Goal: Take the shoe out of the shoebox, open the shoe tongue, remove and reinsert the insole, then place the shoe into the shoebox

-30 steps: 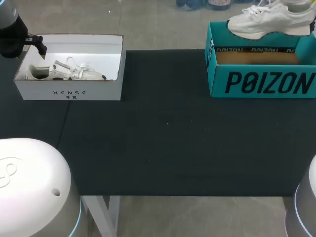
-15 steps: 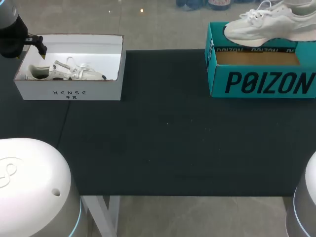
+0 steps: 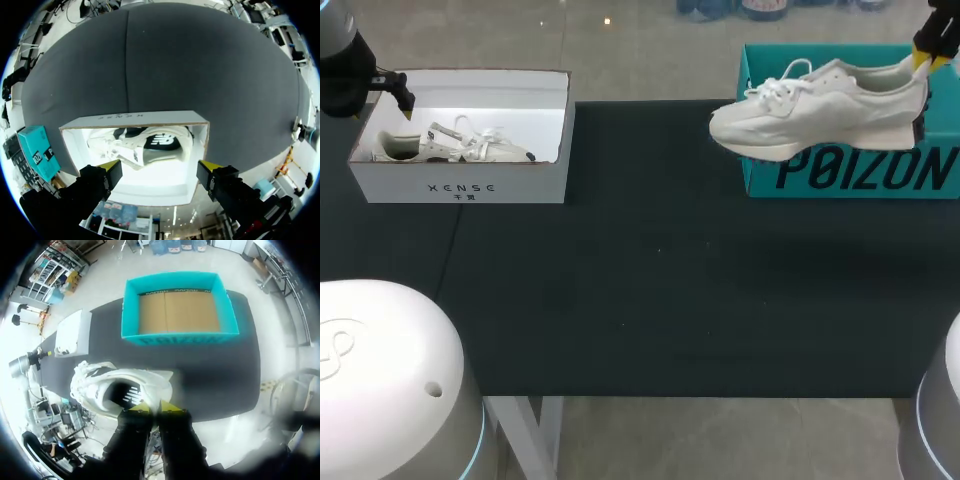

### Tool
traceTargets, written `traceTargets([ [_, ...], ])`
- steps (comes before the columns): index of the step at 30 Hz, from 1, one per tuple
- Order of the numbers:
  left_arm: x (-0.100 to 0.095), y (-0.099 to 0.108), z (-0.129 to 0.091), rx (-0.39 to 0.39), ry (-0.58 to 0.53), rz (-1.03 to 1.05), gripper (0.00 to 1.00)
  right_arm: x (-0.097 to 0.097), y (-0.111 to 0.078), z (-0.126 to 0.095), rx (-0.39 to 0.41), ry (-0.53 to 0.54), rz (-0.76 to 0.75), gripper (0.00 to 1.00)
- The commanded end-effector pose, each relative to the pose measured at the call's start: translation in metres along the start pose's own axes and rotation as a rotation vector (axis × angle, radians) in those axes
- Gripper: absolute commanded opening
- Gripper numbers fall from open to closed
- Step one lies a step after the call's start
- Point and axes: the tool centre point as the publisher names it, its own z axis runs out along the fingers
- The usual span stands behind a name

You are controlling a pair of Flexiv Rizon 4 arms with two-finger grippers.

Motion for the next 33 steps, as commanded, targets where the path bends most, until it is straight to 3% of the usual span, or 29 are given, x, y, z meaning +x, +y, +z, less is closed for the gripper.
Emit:
traceTargets([
  [1,0.000,-0.001,0.000,-0.002,0.002,0.001,1.00,0.019,-0.065,0.029,-0.134,0.014,-0.002,0.00],
  [9,0.000,-0.001,0.000,-0.002,0.002,0.001,1.00,0.050,-0.118,0.093,-0.088,0.062,-0.012,0.00],
  [17,0.000,-0.001,0.000,-0.002,0.002,0.001,1.00,0.061,-0.146,0.136,-0.114,0.143,0.021,0.00],
  [33,0.000,-0.001,0.000,-0.002,0.002,0.001,1.00,0.082,-0.138,0.203,-0.138,0.124,0.053,0.00],
])
